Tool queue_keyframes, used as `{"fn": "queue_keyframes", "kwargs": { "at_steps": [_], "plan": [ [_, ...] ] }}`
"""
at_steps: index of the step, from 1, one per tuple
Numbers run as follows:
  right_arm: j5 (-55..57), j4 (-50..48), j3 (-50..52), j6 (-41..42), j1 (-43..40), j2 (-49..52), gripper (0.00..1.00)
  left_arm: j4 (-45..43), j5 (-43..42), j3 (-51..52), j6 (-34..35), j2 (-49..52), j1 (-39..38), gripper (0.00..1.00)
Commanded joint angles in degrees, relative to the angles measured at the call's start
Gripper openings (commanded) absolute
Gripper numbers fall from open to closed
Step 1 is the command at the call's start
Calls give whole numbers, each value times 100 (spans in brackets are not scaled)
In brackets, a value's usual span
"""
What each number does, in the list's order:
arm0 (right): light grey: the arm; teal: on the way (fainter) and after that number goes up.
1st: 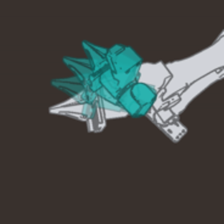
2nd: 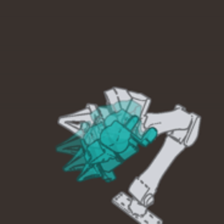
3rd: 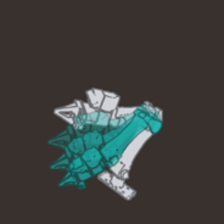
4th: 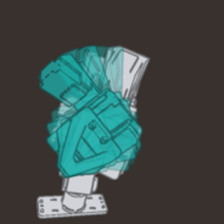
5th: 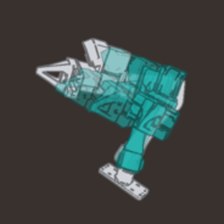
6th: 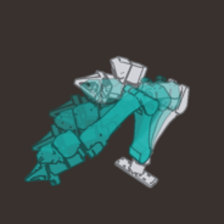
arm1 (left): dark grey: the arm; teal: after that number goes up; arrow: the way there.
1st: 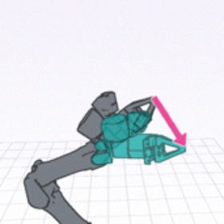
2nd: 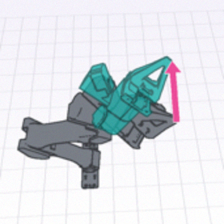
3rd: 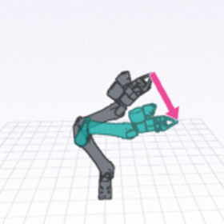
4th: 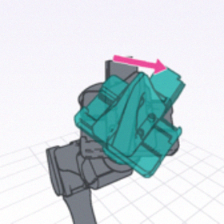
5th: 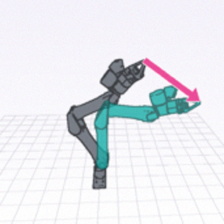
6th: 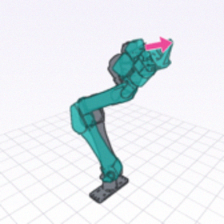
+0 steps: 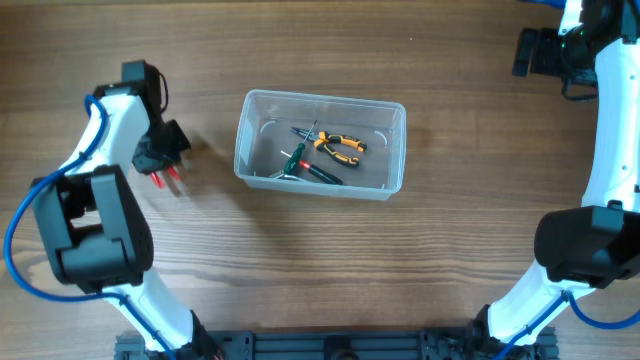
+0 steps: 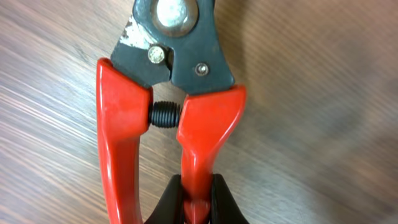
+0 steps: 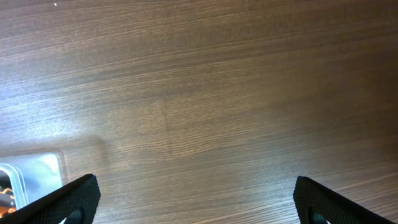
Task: Pack container
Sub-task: 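Grasp the red cutters by the handles with the left gripper and lift, then lower the red cutters into the box and open the left gripper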
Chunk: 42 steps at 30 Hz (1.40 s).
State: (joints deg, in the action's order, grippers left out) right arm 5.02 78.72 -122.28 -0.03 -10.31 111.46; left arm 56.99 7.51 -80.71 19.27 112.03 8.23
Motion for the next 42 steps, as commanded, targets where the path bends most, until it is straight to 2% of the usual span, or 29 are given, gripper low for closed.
{"fn": "queue_keyframes", "kwargs": {
  "at_steps": [1,6,10,16,26,30,36,42],
  "plan": [
    [55,-9,-7,4,11,-7,100,52,190,-509,-411,-754,24,4],
    [55,-9,-7,7,11,-7,100,11,-295,-568,-413,-1526,13,4],
    [55,-9,-7,7,11,-7,100,-66,-1191,-568,-1123,-1956,-216,4],
    [55,-9,-7,7,11,-7,100,-256,-2356,-568,-3121,-2116,-1220,4],
    [55,-9,-7,7,11,-7,100,-372,-2380,-566,-6054,-2041,-3314,4],
    [55,-9,-7,7,11,-7,100,-396,-2159,-566,-6201,-1718,-3576,4],
    [57,-9,-7,7,11,-7,100,-369,-2090,-566,-6561,-815,-3576,4],
    [57,-9,-7,7,11,-7,100,-387,-1917,-566,-6559,2,-3571,5]
  ]
}}
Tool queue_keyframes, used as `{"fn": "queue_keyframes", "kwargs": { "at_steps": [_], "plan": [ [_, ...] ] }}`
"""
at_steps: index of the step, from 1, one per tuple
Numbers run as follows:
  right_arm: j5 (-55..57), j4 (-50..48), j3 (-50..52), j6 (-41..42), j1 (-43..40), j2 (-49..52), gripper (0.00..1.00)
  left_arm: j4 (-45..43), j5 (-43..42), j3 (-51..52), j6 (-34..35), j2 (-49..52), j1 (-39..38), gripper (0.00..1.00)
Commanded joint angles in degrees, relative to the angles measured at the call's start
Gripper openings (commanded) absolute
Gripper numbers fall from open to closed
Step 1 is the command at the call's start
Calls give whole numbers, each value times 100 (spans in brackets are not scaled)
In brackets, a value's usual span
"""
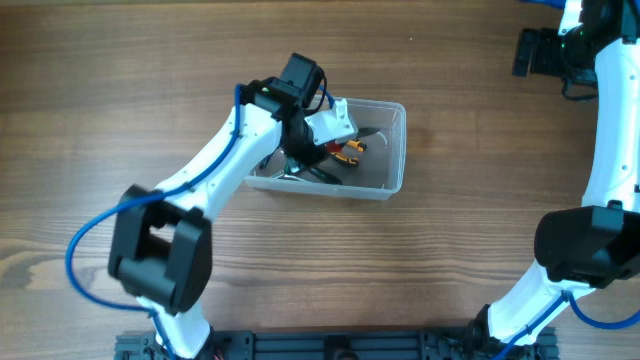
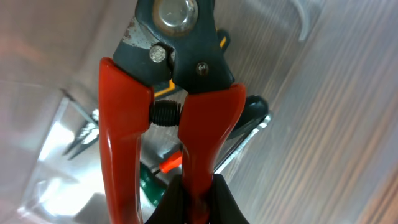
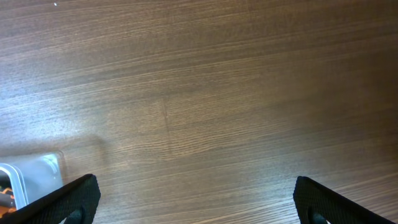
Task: Pack container
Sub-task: 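Lower the red cutters into the box and open the left gripper, then raise the left arm away to the upper left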
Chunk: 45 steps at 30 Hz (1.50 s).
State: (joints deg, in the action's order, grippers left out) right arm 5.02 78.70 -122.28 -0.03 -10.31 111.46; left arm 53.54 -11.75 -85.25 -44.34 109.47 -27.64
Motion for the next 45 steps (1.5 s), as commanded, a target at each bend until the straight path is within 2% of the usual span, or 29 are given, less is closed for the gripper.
{"fn": "queue_keyframes", "kwargs": {
  "at_steps": [1,6,9,12,17,19,20,21,24,26,27,29,33,45],
  "plan": [
    [55,-7,-7,7,11,-7,100,-42,9,-111,-197,358,15,7],
    [57,-7,-7,7,11,-7,100,-46,96,-111,-155,616,15,27],
    [55,-7,-7,7,11,-7,100,-131,98,-111,-153,616,15,32],
    [55,-7,-7,4,11,-7,100,-225,98,-114,-46,601,15,43],
    [55,-7,-7,7,11,-7,100,-435,140,-354,643,229,129,46],
    [57,-7,-7,7,11,-7,100,-433,142,-603,1005,-48,249,48],
    [55,-7,-7,4,11,-7,100,-444,188,-717,1250,-190,323,53],
    [55,-7,-7,4,11,-7,100,-483,328,-817,1631,-319,420,60],
    [55,-7,-7,7,11,-7,100,-669,1093,-938,2813,-682,798,66],
    [55,-7,-7,7,11,-9,100,-708,1733,-938,3853,-962,1204,91],
    [55,-7,-7,7,11,-7,100,-704,1853,-938,4194,-1064,1425,91],
    [55,-7,-7,7,11,-7,100,-706,1869,-938,4804,-1222,1928,100],
    [57,-7,-7,2,11,-7,100,-586,1864,-938,4933,-1261,2433,100],
    [57,-7,-7,7,11,-7,100,-553,1869,-938,4931,-1261,2487,100]
  ]
}}
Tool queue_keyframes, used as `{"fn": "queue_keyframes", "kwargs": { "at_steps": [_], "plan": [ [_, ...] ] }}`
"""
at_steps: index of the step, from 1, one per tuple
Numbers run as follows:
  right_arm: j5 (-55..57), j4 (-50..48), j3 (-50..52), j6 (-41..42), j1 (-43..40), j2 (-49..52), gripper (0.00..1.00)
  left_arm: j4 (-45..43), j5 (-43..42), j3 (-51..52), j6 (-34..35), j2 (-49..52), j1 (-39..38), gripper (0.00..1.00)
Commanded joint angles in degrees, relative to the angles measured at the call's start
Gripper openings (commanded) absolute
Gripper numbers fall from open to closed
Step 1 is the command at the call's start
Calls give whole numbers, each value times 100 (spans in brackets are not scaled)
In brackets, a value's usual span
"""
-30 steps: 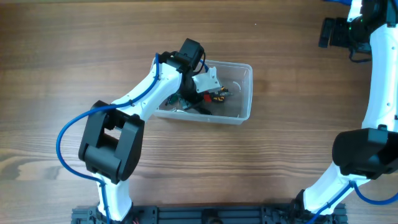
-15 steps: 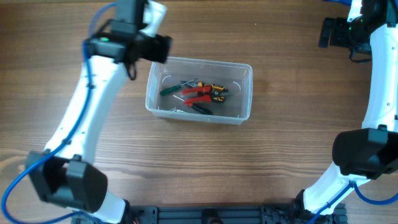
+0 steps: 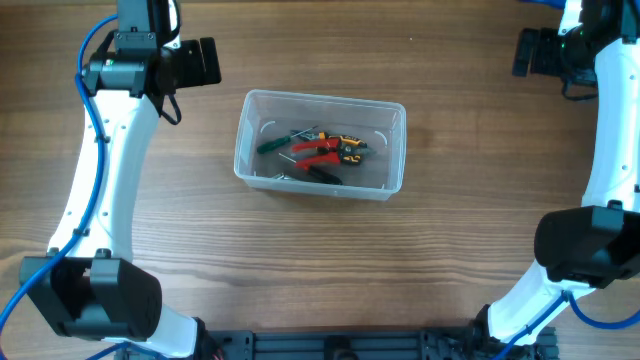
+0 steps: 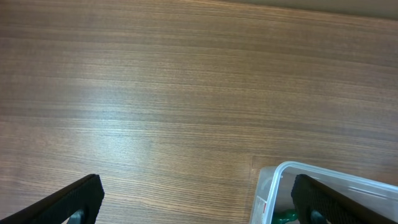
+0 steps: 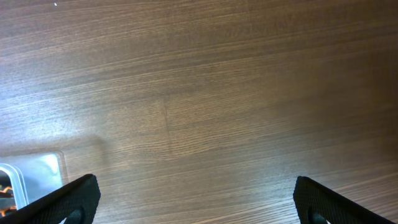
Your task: Pack container
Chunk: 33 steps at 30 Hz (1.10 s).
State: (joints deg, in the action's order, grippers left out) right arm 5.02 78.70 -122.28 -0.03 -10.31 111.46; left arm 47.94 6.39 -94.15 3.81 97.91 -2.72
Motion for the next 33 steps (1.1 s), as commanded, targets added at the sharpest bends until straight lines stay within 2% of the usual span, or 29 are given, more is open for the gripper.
{"fn": "queue_keyframes", "kwargs": {
  "at_steps": [1,18,33],
  "plan": [
    [57,-7,-7,4,11,-7,100,7,55,-48,116,-105,-4,100],
    [55,-7,-7,4,22,-177,100,7,55,-48,116,-105,-4,100],
    [57,0,-7,7,271,-3751,100,7,55,-48,116,-105,-4,100]
  ]
}}
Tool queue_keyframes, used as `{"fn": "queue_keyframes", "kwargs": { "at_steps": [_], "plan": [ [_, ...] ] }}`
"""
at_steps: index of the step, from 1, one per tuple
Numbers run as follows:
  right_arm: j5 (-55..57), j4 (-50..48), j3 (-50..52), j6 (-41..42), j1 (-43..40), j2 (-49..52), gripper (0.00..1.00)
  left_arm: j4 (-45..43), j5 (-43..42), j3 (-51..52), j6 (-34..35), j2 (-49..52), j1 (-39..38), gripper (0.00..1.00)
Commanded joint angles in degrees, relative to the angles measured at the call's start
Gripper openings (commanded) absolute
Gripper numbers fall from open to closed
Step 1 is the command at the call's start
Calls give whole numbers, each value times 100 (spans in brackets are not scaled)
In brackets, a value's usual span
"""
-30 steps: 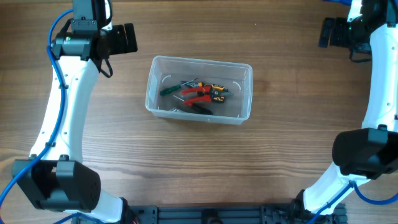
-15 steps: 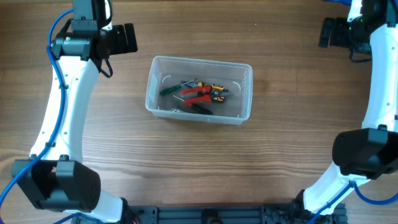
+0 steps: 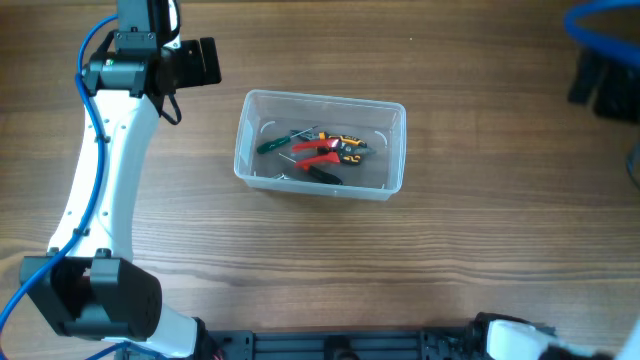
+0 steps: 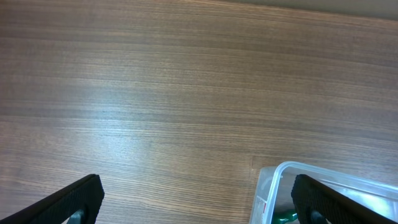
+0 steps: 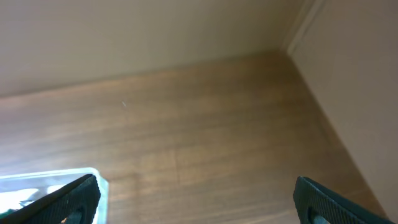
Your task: Pack container
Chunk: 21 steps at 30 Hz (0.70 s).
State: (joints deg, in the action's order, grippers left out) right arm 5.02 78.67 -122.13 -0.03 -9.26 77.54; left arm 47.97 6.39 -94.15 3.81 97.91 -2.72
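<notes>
A clear plastic container (image 3: 398, 150) stands in the middle of the wooden table. Inside it lie red-handled pliers (image 3: 318, 153), orange-and-black pliers (image 3: 347, 146), a green-handled screwdriver (image 3: 270, 144) and a dark-handled tool (image 3: 322, 176). My left gripper (image 3: 207, 61) hangs open and empty at the back left; in its wrist view (image 4: 196, 202) the container's corner (image 4: 273, 180) shows at the lower right. My right gripper (image 5: 196, 199) is open and empty, high above the table at the far right, seen blurred from overhead (image 3: 605, 85). The container's corner (image 5: 74, 177) shows low in the right wrist view.
Bare wooden tabletop (image 3: 300, 260) surrounds the container. The right wrist view shows a pale wall (image 5: 155, 31) behind the table and the table's right edge (image 5: 323, 118). The black base rail (image 3: 330, 345) runs along the front edge.
My right arm has lifted and swung away from its back-right spot; its camera now looks from higher up, with the wall in sight. The left arm and the tools have not moved.
My left gripper was shut on the red-handled pliers on the table left of the container. Then it held them over the container. Then the pliers lay inside with the other tools and the left gripper stood open at the back left. Now the right arm has risen.
</notes>
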Motion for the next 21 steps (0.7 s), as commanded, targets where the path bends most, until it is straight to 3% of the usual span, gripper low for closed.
{"fn": "queue_keyframes", "kwargs": {
  "at_steps": [1,6,9,17,21],
  "plan": [
    [57,2,-22,4,229,-546,100,4,55,-48,116,-105,-4,100],
    [68,-57,96,-57,369,-1239,100,4,55,-48,116,-105,-4,100],
    [-170,-518,745,48,369,-1790,100,4,55,-48,116,-105,-4,100],
    [-1394,-4433,4924,155,369,-4011,100,4,55,-48,116,-105,-4,100],
    [-1410,-5676,6660,476,369,-4920,100,4,55,-48,118,-105,-4,100]
  ]
}}
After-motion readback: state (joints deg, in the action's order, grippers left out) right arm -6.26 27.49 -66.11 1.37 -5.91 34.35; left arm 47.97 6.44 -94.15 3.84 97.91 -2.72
